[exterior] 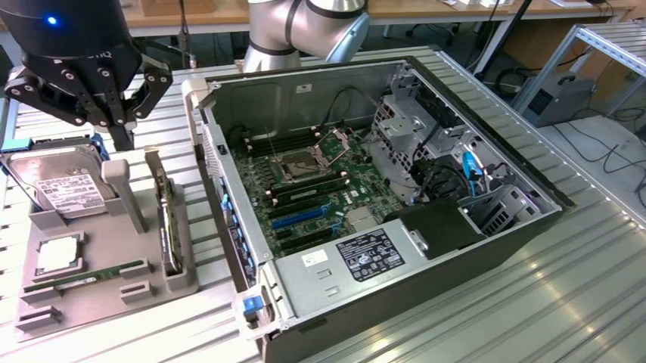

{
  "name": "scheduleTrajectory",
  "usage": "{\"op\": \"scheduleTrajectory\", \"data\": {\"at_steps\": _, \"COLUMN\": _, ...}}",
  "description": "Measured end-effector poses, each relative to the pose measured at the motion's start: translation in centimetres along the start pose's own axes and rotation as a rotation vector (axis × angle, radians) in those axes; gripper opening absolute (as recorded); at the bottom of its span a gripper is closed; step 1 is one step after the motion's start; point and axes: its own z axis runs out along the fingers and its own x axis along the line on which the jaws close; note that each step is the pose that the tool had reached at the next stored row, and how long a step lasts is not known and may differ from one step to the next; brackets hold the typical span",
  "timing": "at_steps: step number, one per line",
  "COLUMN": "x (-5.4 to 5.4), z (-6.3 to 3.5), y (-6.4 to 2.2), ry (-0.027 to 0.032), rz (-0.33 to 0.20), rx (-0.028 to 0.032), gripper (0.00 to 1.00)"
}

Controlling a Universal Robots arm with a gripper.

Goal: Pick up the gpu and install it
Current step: 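Reach for the gpu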

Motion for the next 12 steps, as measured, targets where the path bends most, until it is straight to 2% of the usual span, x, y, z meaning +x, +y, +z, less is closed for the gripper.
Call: {"op": "scheduleTrajectory", "data": {"at_steps": 12, "x": -0.07, "z": -0.04, "y": -0.98, "ry": 0.0, "rz": 0.0, "rx": 0.0, "gripper": 0.11}}
